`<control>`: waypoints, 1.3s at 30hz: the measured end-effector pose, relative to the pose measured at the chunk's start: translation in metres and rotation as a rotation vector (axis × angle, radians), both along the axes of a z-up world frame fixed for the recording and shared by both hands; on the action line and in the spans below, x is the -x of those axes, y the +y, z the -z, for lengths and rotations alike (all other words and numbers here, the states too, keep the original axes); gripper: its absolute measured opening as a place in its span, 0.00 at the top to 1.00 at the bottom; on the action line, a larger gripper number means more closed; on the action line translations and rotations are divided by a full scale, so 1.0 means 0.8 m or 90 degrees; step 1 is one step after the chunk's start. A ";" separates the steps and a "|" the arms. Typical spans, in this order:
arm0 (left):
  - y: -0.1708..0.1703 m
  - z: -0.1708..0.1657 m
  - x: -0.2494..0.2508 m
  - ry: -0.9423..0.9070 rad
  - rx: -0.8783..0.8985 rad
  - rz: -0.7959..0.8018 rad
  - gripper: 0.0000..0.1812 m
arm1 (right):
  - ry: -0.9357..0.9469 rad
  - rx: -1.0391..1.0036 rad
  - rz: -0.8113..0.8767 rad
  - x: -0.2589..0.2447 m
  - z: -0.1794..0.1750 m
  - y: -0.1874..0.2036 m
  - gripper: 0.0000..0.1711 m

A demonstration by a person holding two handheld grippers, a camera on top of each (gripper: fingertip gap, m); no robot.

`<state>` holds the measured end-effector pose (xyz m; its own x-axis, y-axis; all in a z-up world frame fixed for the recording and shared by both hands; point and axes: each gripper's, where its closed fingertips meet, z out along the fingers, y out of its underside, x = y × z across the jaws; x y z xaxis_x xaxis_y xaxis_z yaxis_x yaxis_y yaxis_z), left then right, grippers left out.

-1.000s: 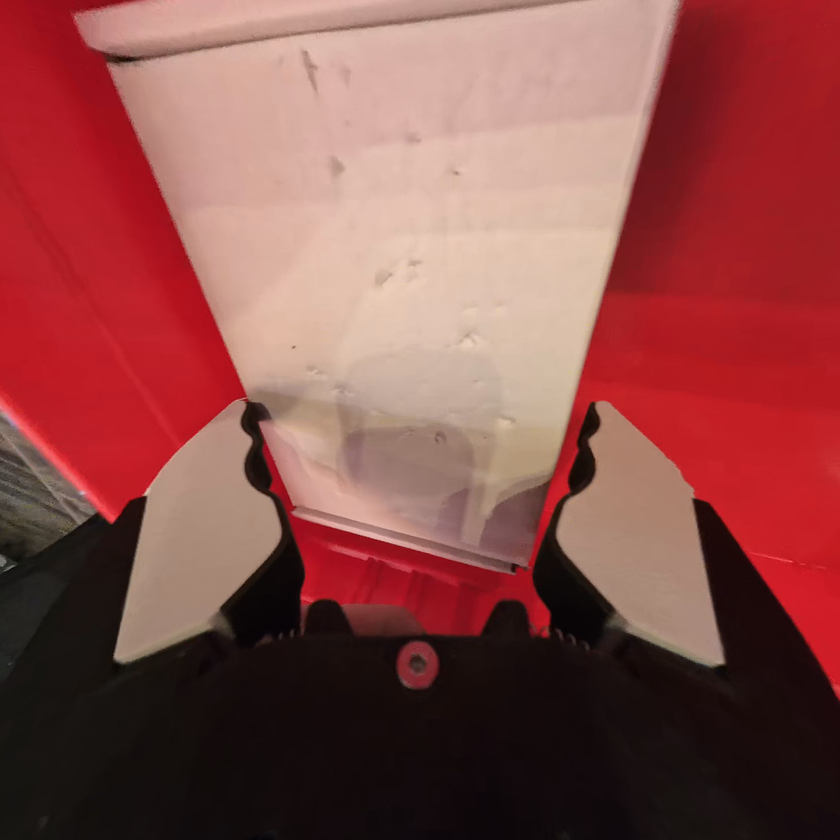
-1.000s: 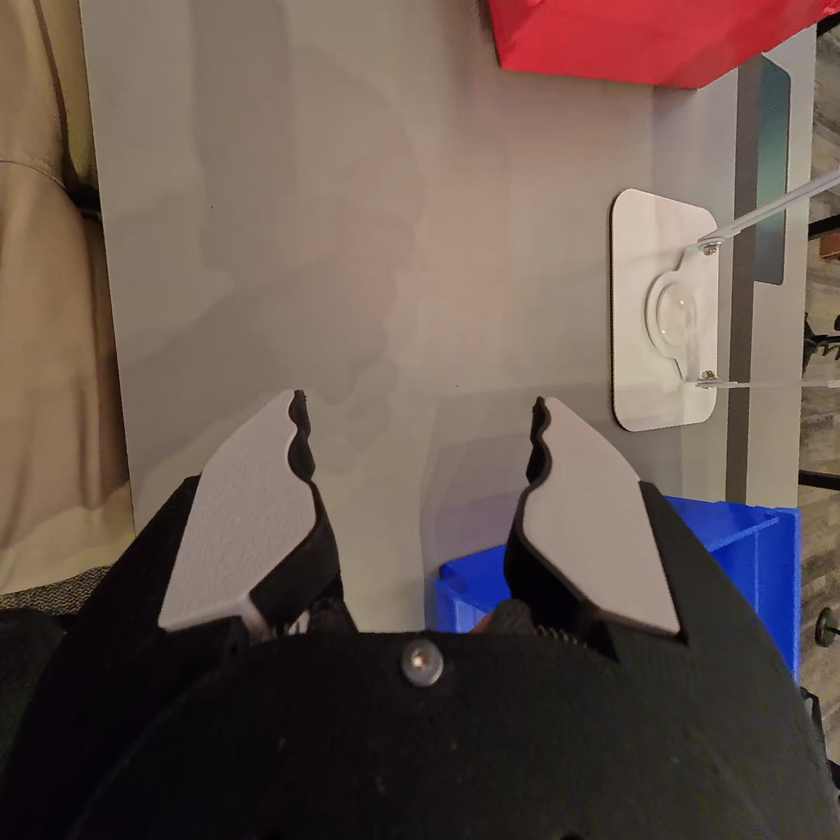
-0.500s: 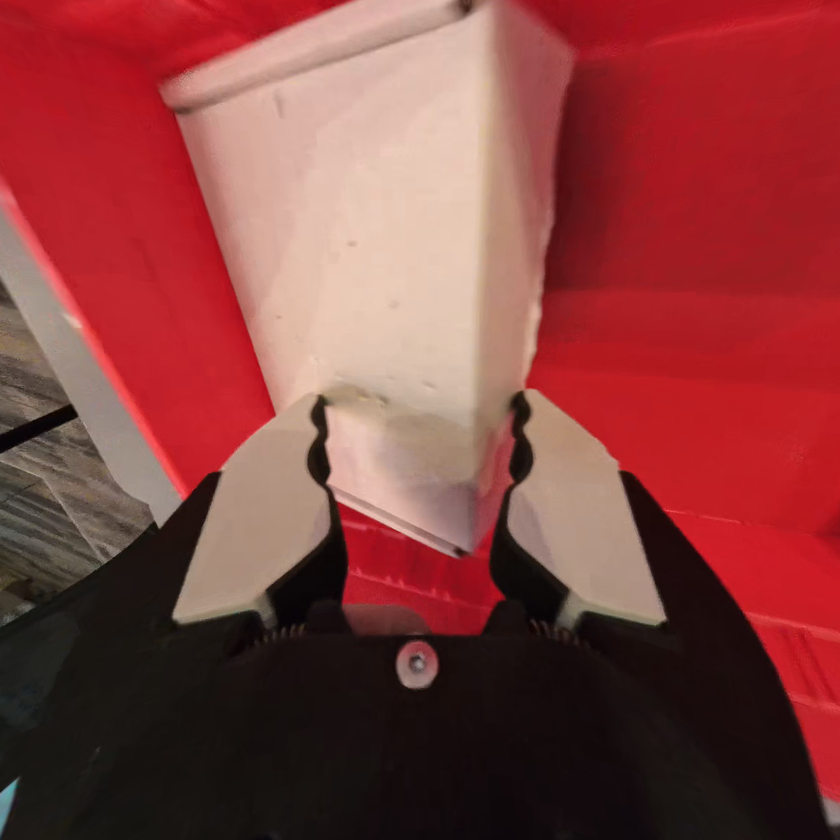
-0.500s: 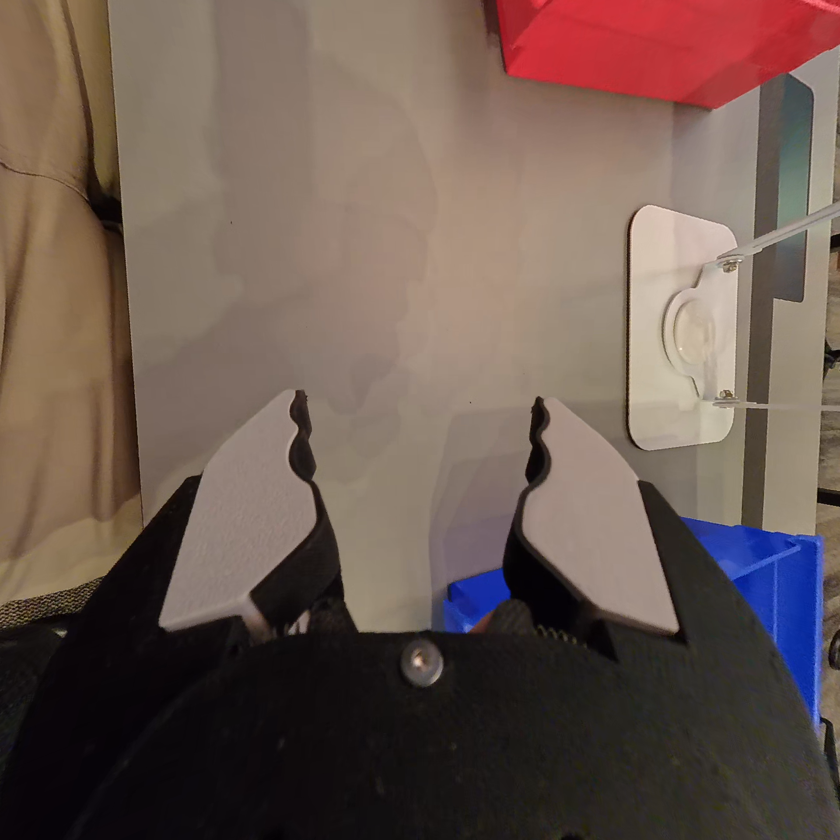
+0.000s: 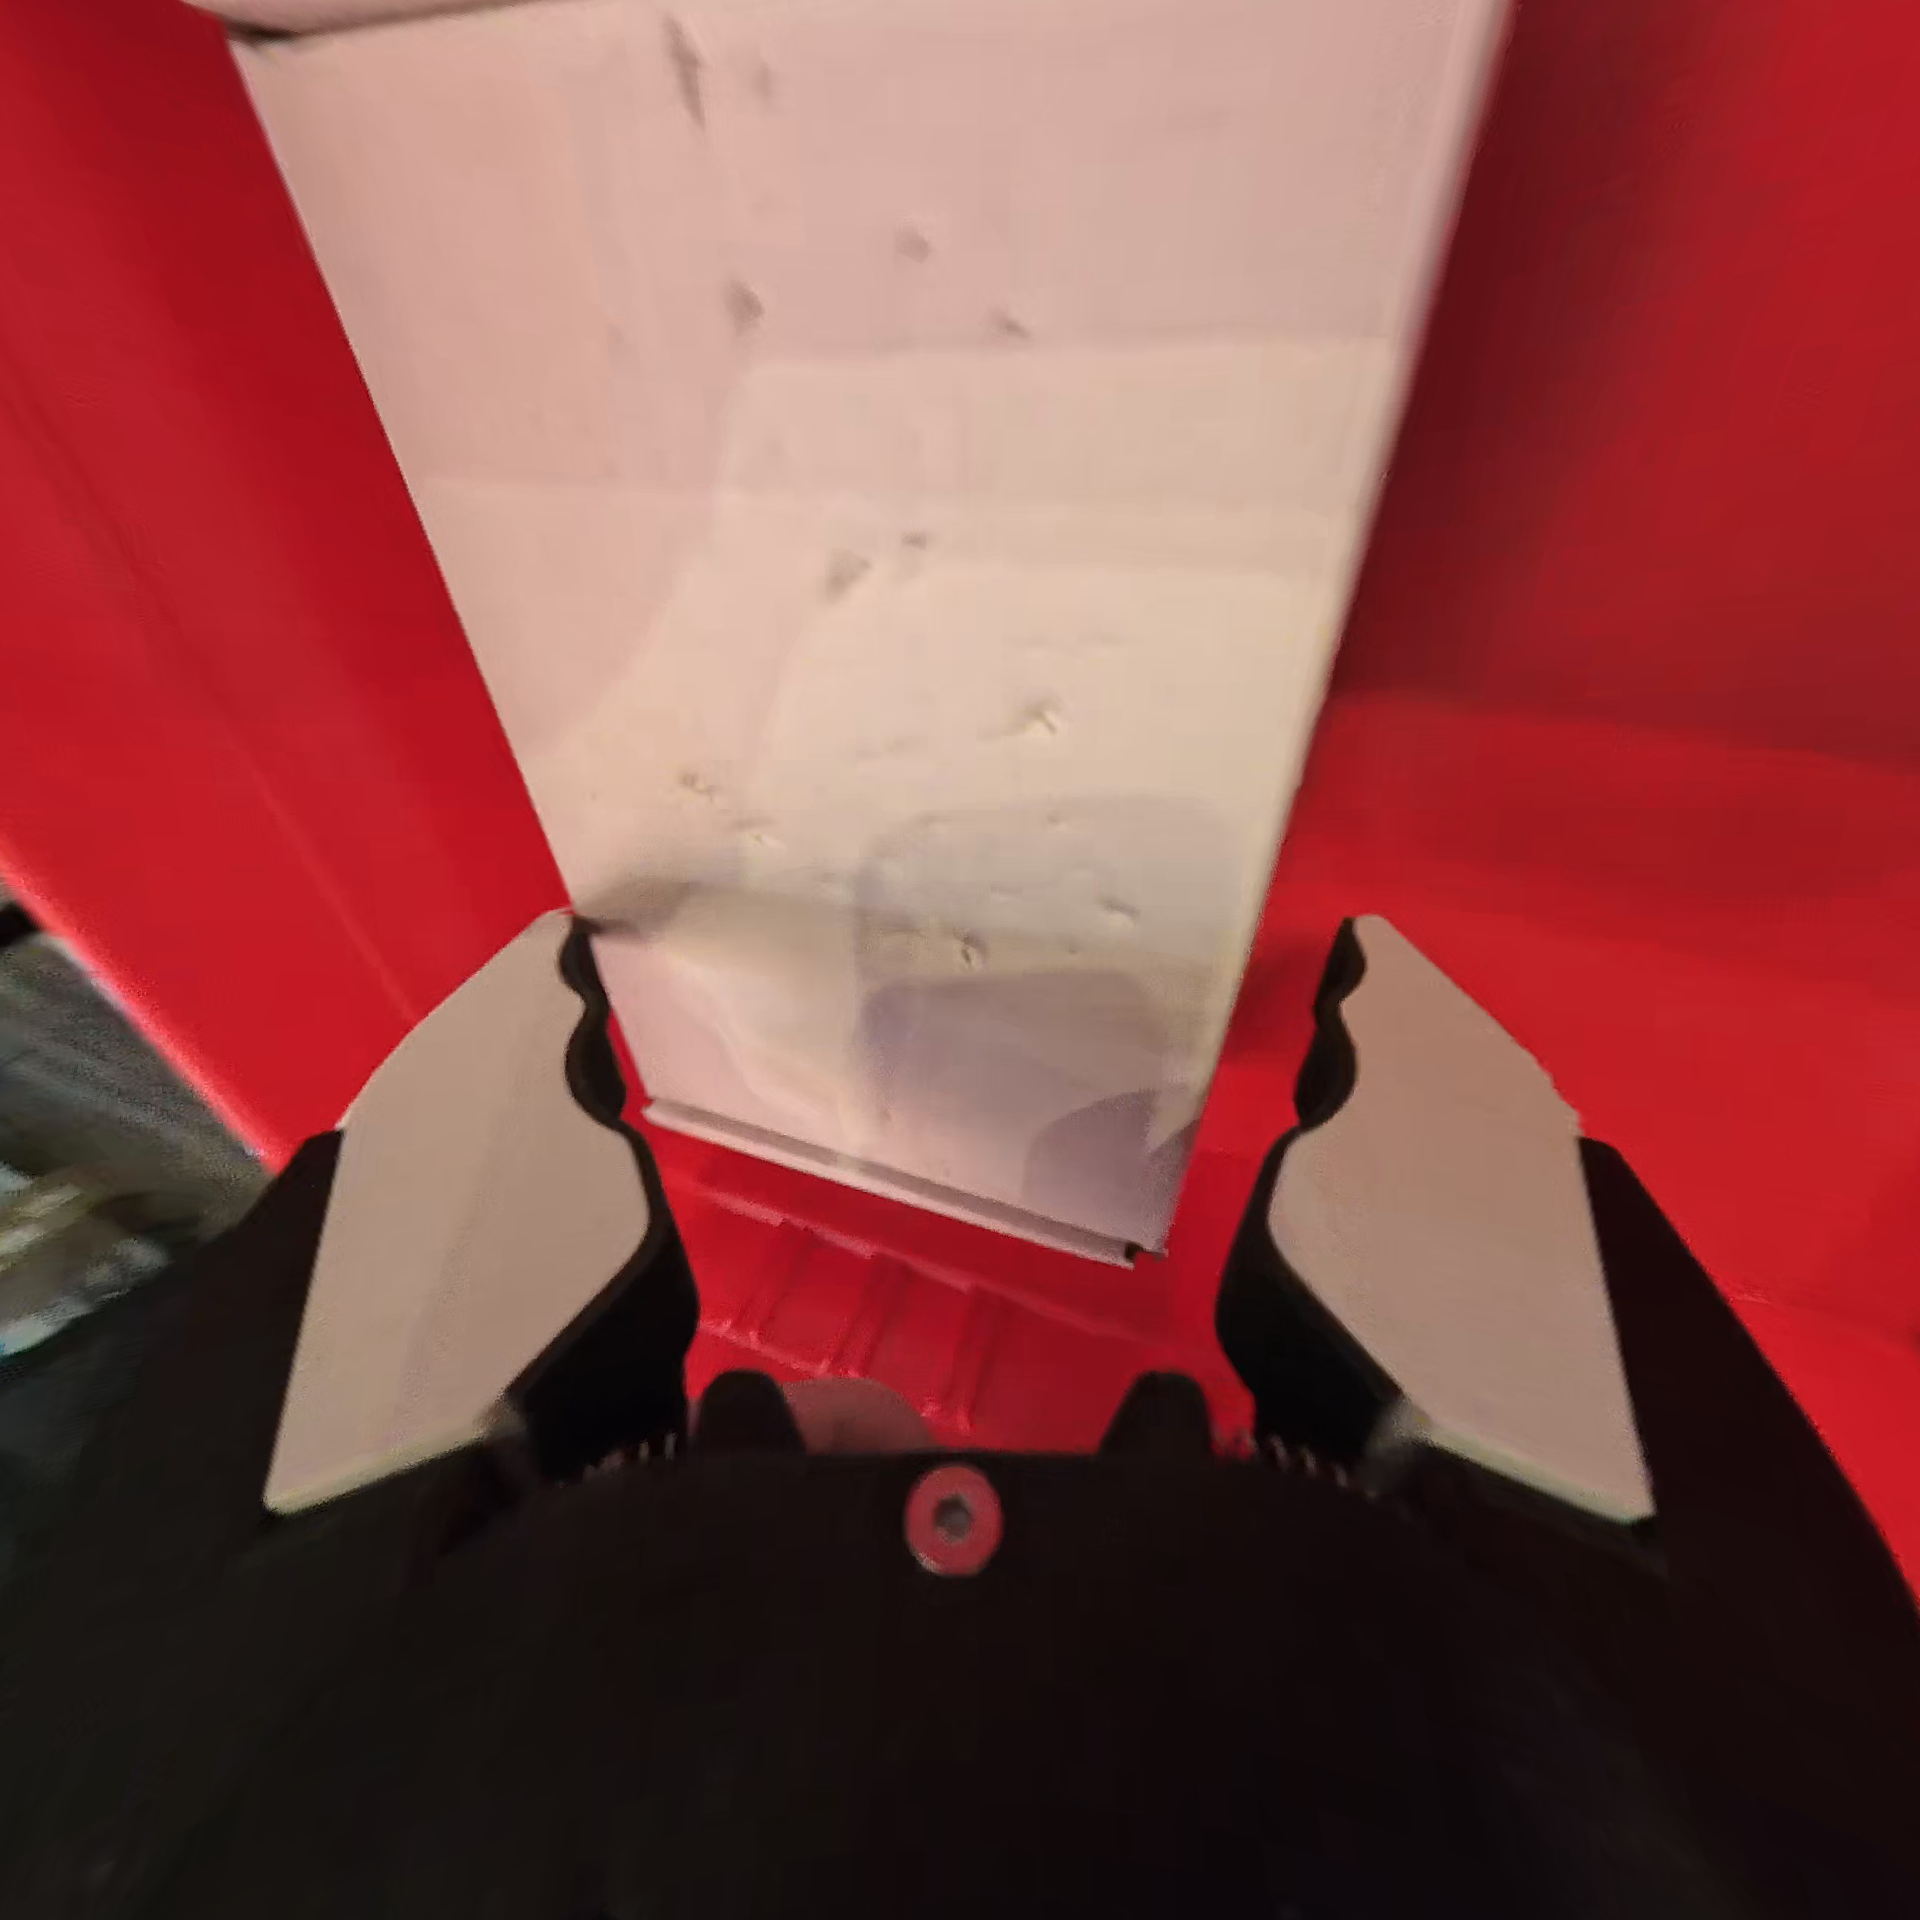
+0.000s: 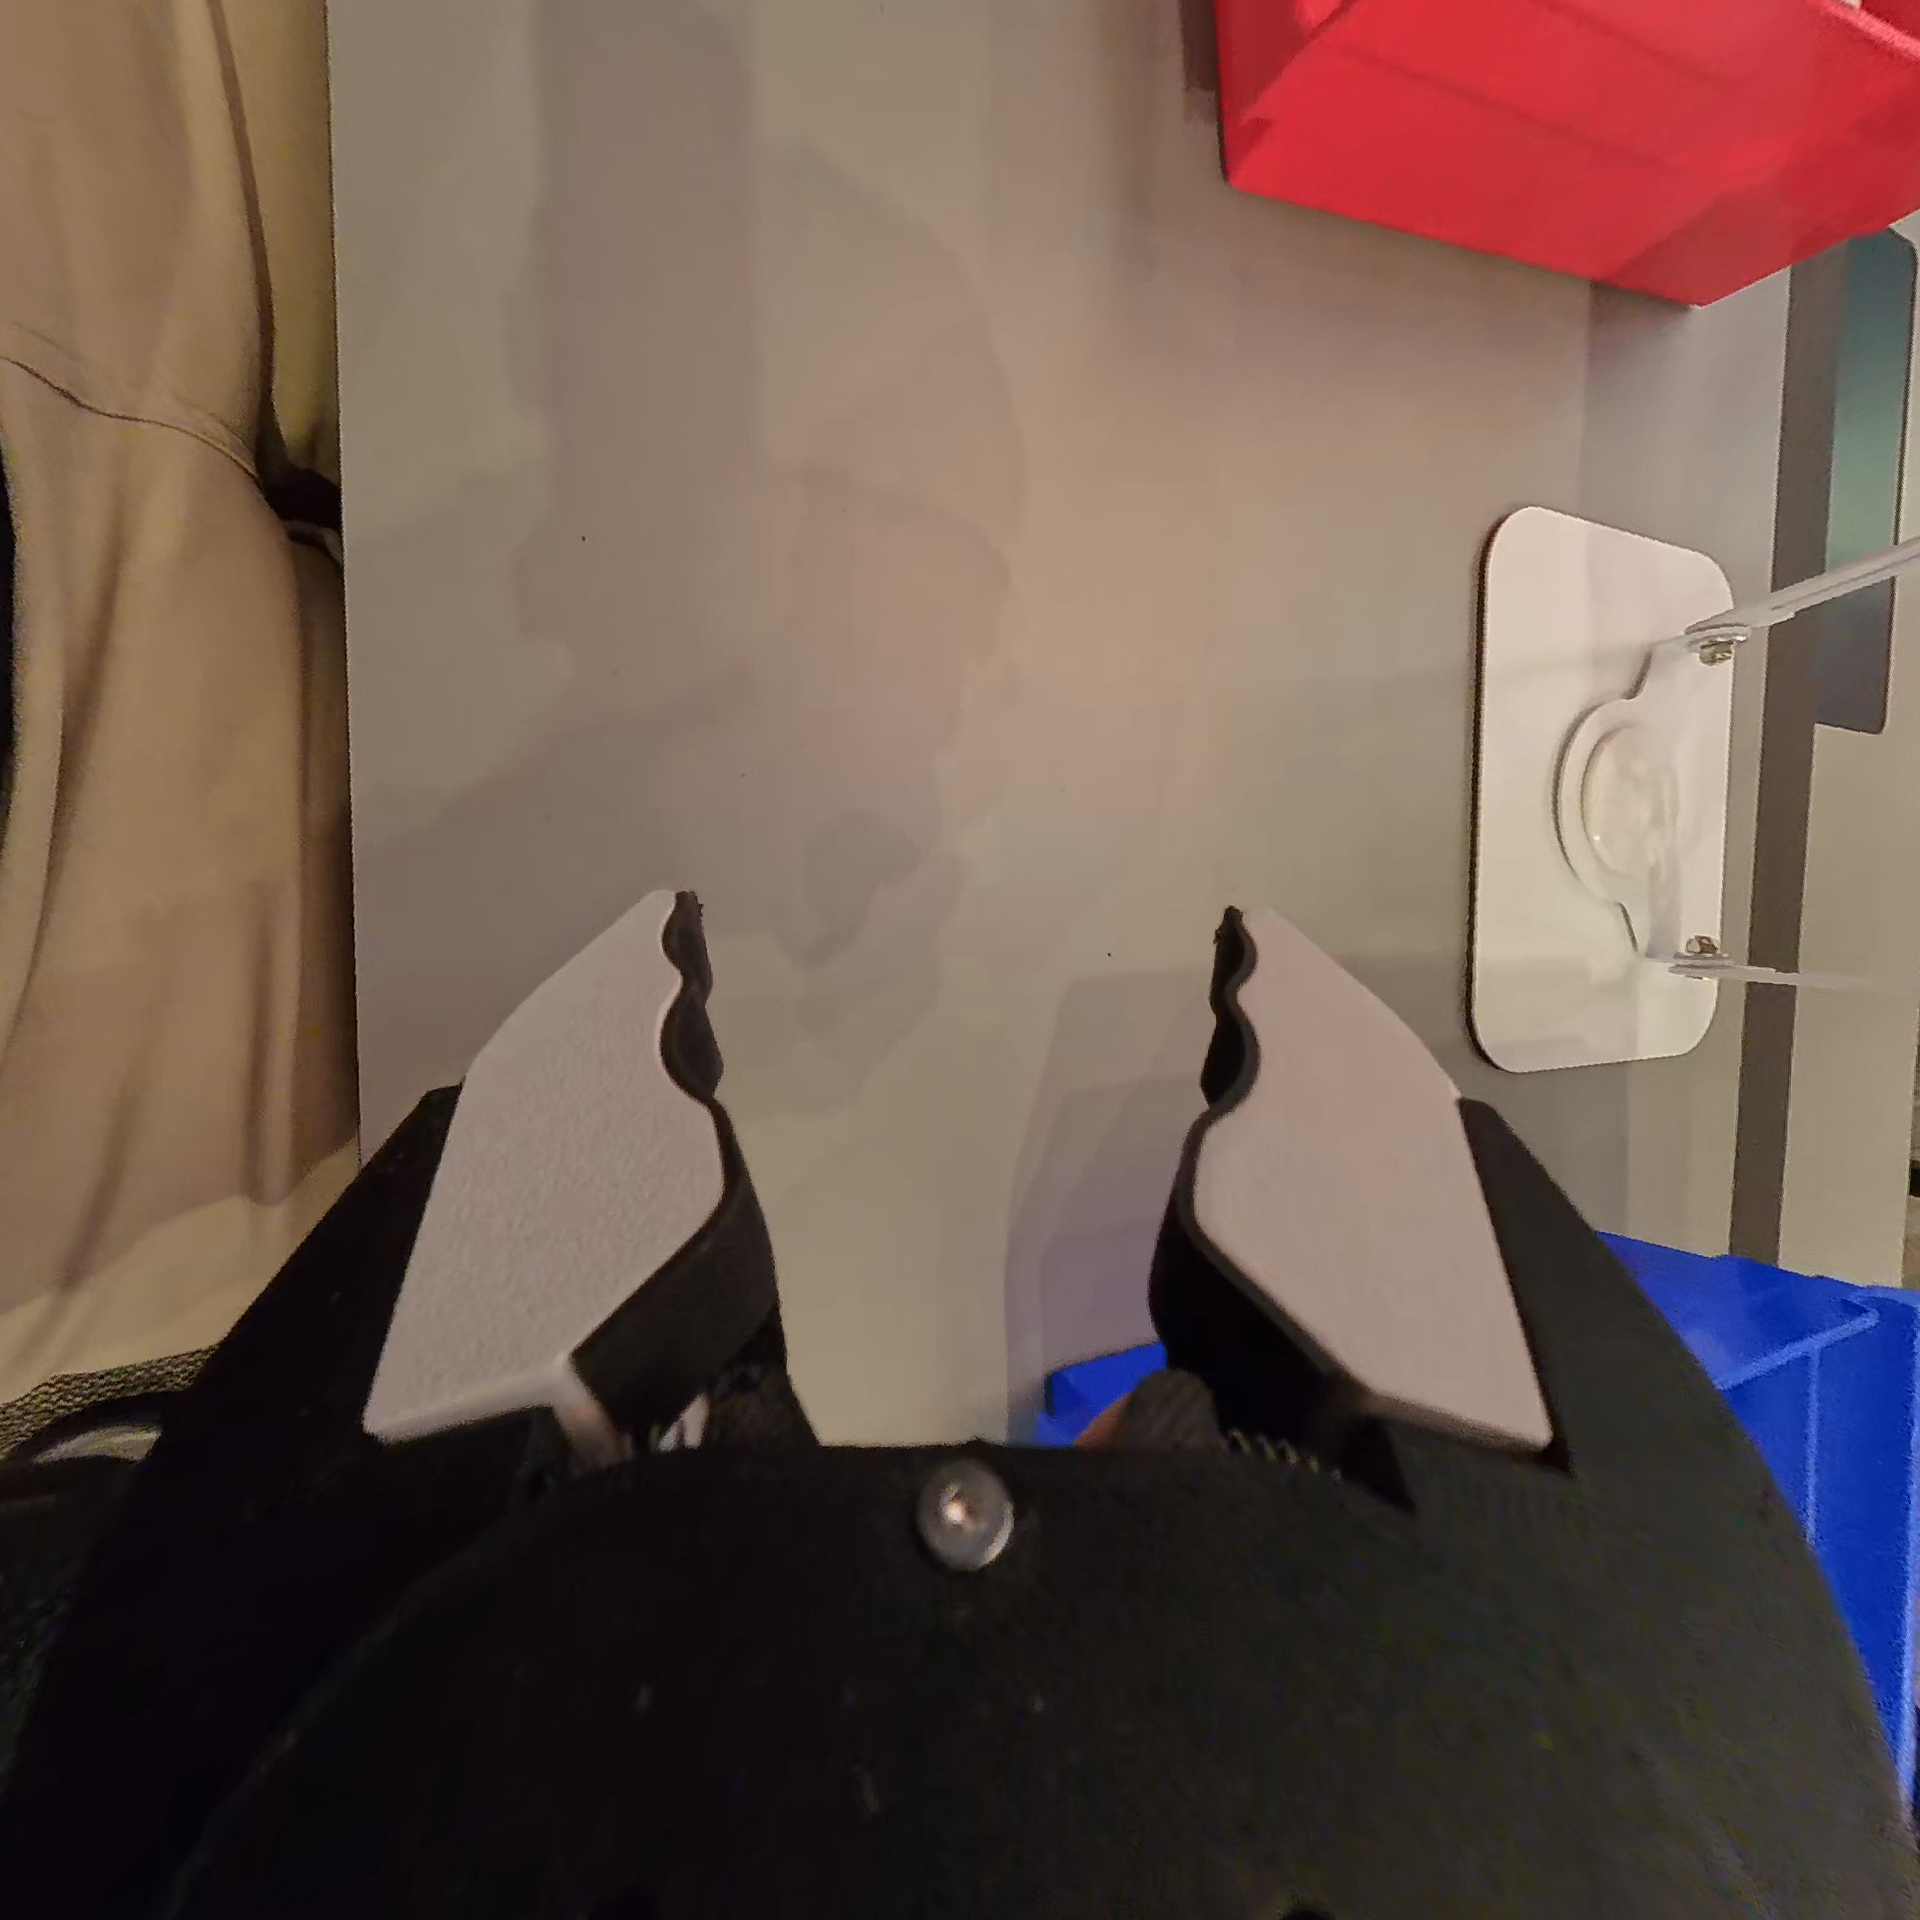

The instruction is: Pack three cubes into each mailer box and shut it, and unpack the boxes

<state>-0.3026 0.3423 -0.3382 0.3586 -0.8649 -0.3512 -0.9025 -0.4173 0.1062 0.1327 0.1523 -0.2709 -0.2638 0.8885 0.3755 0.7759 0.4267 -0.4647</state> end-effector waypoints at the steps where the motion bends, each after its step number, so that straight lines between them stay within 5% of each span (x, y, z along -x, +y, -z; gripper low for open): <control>1: 0.002 0.003 0.001 -0.014 0.019 -0.021 0.28 | 0.000 0.002 -0.001 0.001 0.001 0.000 0.46; 9: 0.010 0.004 0.001 -0.103 0.097 -0.084 0.28 | 0.001 0.021 0.003 -0.002 0.008 0.003 0.47; 16: 0.013 0.007 0.007 -0.051 0.109 -0.052 0.27 | 0.004 0.034 -0.001 -0.001 0.013 0.002 0.47; 19: 0.018 0.017 0.018 0.022 0.083 -0.046 0.19 | -0.001 0.038 -0.003 -0.001 0.018 0.000 0.47; 39: -0.001 -0.009 0.026 -0.031 0.072 -0.057 0.35 | -0.007 0.041 -0.013 0.003 0.025 -0.005 0.47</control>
<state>-0.3232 0.3415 -0.3310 0.4506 -0.8617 -0.2335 -0.8674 -0.4844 0.1140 0.1299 0.1485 -0.2908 -0.2863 0.9050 0.3145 0.7728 0.4122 -0.4827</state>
